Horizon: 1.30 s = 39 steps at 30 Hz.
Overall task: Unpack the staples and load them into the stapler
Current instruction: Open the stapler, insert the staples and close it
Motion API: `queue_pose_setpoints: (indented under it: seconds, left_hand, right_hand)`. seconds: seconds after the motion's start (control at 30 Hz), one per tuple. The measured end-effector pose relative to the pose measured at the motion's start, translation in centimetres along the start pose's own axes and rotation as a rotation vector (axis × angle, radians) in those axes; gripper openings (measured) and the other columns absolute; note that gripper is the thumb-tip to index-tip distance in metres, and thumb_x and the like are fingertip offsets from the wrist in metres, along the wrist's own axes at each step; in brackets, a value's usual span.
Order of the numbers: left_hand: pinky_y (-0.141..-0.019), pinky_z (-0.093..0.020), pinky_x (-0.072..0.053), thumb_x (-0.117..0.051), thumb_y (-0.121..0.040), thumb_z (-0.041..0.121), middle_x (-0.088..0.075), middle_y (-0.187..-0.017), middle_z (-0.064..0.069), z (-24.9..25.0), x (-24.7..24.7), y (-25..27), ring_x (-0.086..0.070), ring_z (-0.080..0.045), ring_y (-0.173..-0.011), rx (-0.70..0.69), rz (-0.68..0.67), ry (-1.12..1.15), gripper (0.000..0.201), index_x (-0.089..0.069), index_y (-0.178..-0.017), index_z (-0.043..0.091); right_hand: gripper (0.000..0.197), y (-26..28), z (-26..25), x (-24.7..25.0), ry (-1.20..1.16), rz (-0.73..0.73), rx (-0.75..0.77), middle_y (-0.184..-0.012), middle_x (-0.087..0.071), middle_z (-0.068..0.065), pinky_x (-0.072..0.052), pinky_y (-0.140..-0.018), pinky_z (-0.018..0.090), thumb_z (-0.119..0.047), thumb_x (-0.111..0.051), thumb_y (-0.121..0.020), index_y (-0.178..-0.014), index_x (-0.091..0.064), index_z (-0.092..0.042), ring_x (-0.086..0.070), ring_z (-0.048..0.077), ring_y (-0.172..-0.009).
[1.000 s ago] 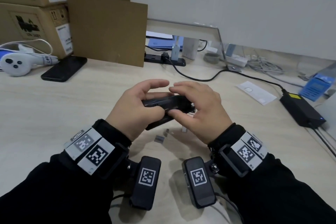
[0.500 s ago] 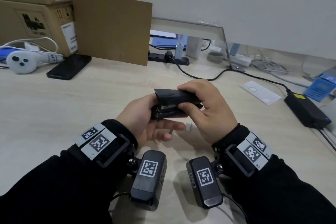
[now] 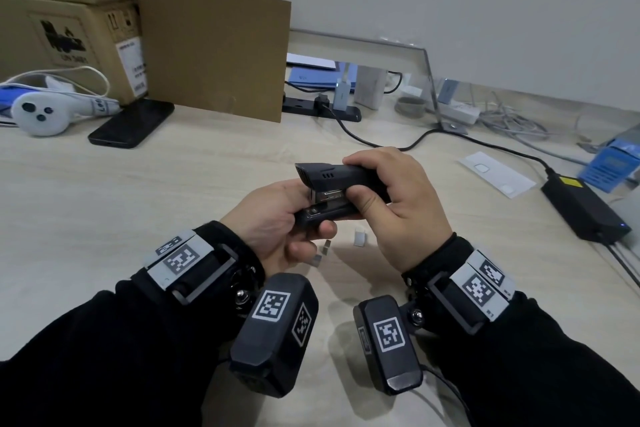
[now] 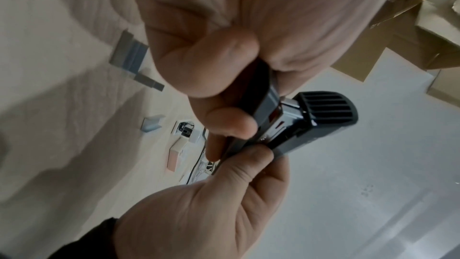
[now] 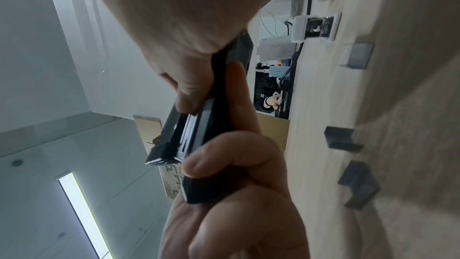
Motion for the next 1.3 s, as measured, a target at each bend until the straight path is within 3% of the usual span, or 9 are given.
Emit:
queue_pose_setpoints:
  seconds: [0.17, 0.37, 0.5, 0.67, 0.83, 0.9, 1.07, 1.17, 1.3]
  left_hand:
    - [-0.030, -0.014, -0.021, -0.036, -0.100, 0.008, -0.072, -0.088, -0.012, -0.1, 0.1, 0.1, -0.051, -0.009, -0.048, 0.004, 0.004, 0.024, 0.032, -0.066, -0.111, 0.008]
    - [-0.032, -0.015, -0.022, -0.044, -0.096, 0.011, -0.070, -0.075, -0.004, -0.6, -0.2, 0.3, -0.053, -0.010, -0.050, -0.013, 0.025, -0.064, 0.031, -0.072, -0.109, 0.011]
    - [-0.031, -0.015, -0.027, -0.046, -0.098, 0.016, -0.068, -0.092, -0.008, -0.8, -0.3, 0.1, -0.058, -0.009, -0.053, 0.042, -0.019, -0.032, 0.033, -0.068, -0.122, 0.009]
    - [-0.030, -0.013, -0.023, -0.051, -0.096, 0.015, -0.062, -0.092, -0.009, -0.6, -0.4, -0.1, -0.050, -0.008, -0.051, 0.044, -0.061, -0.031, 0.032, -0.068, -0.123, 0.006]
    - [-0.029, -0.014, -0.025, -0.049, -0.097, 0.009, -0.065, -0.099, -0.017, -1.4, -0.4, -0.2, -0.053, -0.013, -0.052, 0.057, -0.062, -0.025, 0.029, -0.073, -0.114, 0.007]
    - [-0.030, -0.014, -0.025, -0.049, -0.098, 0.010, -0.063, -0.101, -0.019, -1.4, -0.5, -0.3, -0.053, -0.013, -0.052, 0.037, -0.069, -0.049, 0.029, -0.074, -0.112, 0.009]
    - [-0.031, -0.012, -0.024, -0.050, -0.100, 0.013, -0.064, -0.095, -0.018, -1.4, -0.7, -0.3, -0.052, -0.013, -0.049, 0.028, -0.058, -0.096, 0.026, -0.074, -0.110, 0.011]
    - [-0.031, -0.012, -0.025, -0.051, -0.101, 0.019, -0.066, -0.093, -0.017, -1.6, -0.7, -0.4, -0.053, -0.014, -0.050, 0.021, -0.055, -0.122, 0.026, -0.076, -0.106, 0.014]
    - [-0.031, -0.014, -0.026, -0.051, -0.101, 0.021, -0.067, -0.088, -0.012, -1.4, -0.7, -0.3, -0.054, -0.015, -0.051, -0.010, -0.075, -0.133, 0.026, -0.076, -0.110, 0.018]
  right_hand:
    - [0.028, 0.0, -0.2, -0.1, -0.005, -0.017, -0.029, -0.103, -0.062, -0.009, -0.043, -0.091, 0.039, -0.029, -0.056, -0.086, -0.111, -0.064, -0.018, -0.056, 0.016, -0.098]
    - [0.036, -0.3, -0.1, -0.2, 0.029, -0.083, -0.021, -0.099, -0.065, -0.011, -0.045, -0.086, 0.055, -0.046, -0.063, -0.081, -0.112, -0.066, -0.029, -0.061, 0.016, -0.095]
    - [0.025, -0.3, -0.2, -0.4, 0.079, -0.117, 0.016, -0.095, -0.066, -0.013, -0.042, -0.086, 0.056, -0.045, -0.058, -0.083, -0.101, -0.064, -0.029, -0.061, 0.016, -0.090]
    - [0.026, -0.2, -0.4, -0.7, 0.059, -0.099, 0.020, -0.090, -0.063, -0.008, -0.044, -0.080, 0.048, -0.040, -0.055, -0.086, -0.101, -0.063, -0.021, -0.056, 0.019, -0.083]
    - [0.022, 0.1, 0.2, 0.5, -0.271, 0.112, -0.179, -0.078, -0.055, 0.001, -0.049, -0.063, 0.047, -0.052, -0.047, -0.096, -0.097, -0.054, -0.031, -0.053, 0.017, -0.068]
    - [0.028, 0.1, 0.2, 0.8, -0.275, 0.147, -0.196, -0.081, -0.057, 0.008, -0.050, -0.062, 0.050, -0.055, -0.045, -0.096, -0.097, -0.053, -0.029, -0.056, 0.025, -0.068]
    - [0.016, 0.5, 1.4, 1.6, -0.446, 0.328, -0.336, -0.090, -0.068, 0.014, -0.058, -0.069, 0.054, -0.038, -0.038, -0.103, -0.100, -0.050, -0.027, -0.070, 0.034, -0.074]
    - [0.020, 0.7, 2.5, 1.9, -0.562, 0.422, -0.467, -0.086, -0.072, 0.015, -0.057, -0.067, 0.049, -0.038, -0.033, -0.105, -0.101, -0.048, -0.025, -0.074, 0.033, -0.075]
    - [0.034, 1.4, 4.5, 2.2, -0.824, 0.570, -0.767, -0.085, -0.077, 0.015, -0.055, -0.060, 0.039, -0.045, -0.033, -0.105, -0.108, -0.055, -0.019, -0.075, 0.036, -0.077]
Point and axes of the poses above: each hand's wrist, its own y-axis away from the middle knuckle, its own x-axis out of the back of the hand, z = x × y, the point moved 6 cm from there along -y, towards the middle knuckle
